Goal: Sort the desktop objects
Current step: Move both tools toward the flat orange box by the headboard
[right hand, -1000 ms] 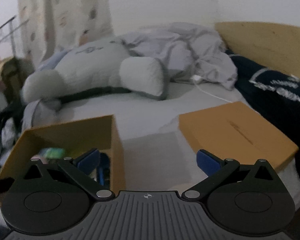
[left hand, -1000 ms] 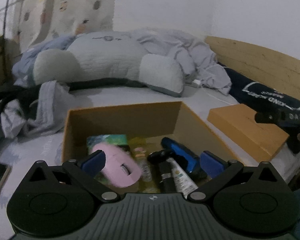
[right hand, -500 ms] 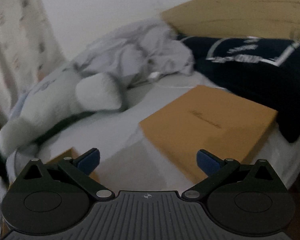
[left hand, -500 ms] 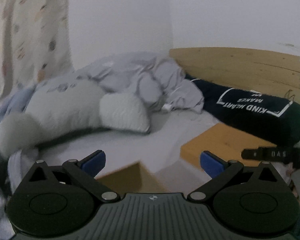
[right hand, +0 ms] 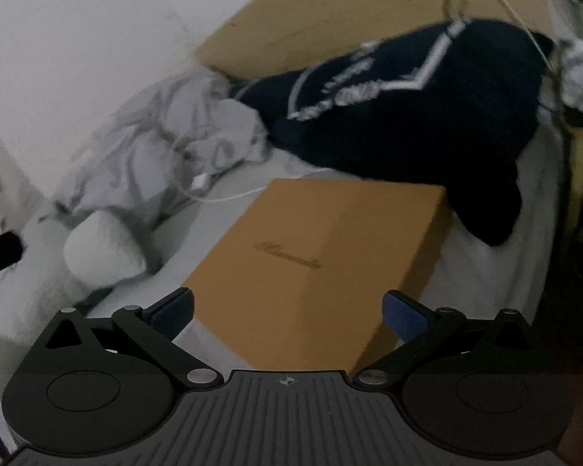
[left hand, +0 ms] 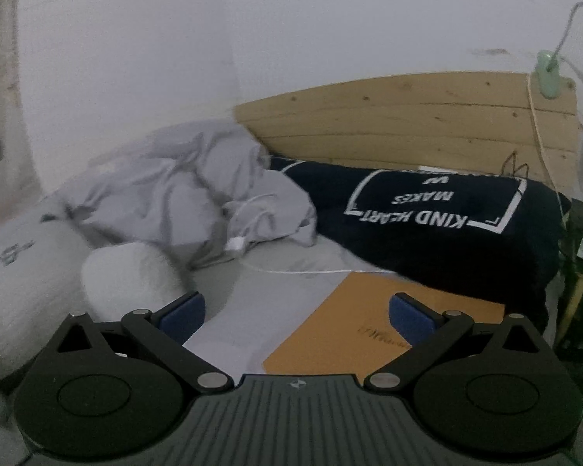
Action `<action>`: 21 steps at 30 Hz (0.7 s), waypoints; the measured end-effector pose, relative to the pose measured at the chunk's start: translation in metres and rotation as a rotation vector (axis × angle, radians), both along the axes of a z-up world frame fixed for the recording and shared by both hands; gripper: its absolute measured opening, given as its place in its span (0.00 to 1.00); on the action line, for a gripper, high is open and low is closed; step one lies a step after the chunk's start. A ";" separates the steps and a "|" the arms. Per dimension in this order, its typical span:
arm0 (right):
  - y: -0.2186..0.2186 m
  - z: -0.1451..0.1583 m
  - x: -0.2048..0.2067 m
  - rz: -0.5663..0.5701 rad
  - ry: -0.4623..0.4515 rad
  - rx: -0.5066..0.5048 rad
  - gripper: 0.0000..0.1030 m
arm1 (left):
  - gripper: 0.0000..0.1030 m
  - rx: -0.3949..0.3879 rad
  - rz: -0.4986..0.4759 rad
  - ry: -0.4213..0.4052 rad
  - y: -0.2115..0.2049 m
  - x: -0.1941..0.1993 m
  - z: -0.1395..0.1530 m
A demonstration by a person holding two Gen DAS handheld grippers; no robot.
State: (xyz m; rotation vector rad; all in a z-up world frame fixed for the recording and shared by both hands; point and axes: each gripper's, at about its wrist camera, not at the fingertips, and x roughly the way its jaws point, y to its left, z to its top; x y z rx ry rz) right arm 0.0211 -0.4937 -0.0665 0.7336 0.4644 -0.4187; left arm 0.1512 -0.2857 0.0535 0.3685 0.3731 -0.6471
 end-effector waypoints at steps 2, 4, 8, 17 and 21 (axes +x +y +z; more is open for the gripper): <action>-0.005 -0.007 0.001 -0.012 0.011 0.017 1.00 | 1.00 0.020 -0.041 -0.014 -0.018 0.012 -0.009; -0.008 -0.013 0.004 -0.027 0.023 0.022 1.00 | 1.00 0.057 -0.076 -0.020 -0.034 0.023 -0.022; -0.012 -0.023 0.013 -0.050 0.057 0.034 1.00 | 1.00 0.105 -0.120 0.008 -0.054 0.047 -0.045; -0.030 -0.037 0.021 -0.112 0.074 0.135 1.00 | 1.00 0.163 -0.189 0.127 -0.073 0.104 -0.098; -0.037 -0.047 0.030 -0.139 0.081 0.173 1.00 | 1.00 0.204 -0.233 0.173 -0.079 0.127 -0.116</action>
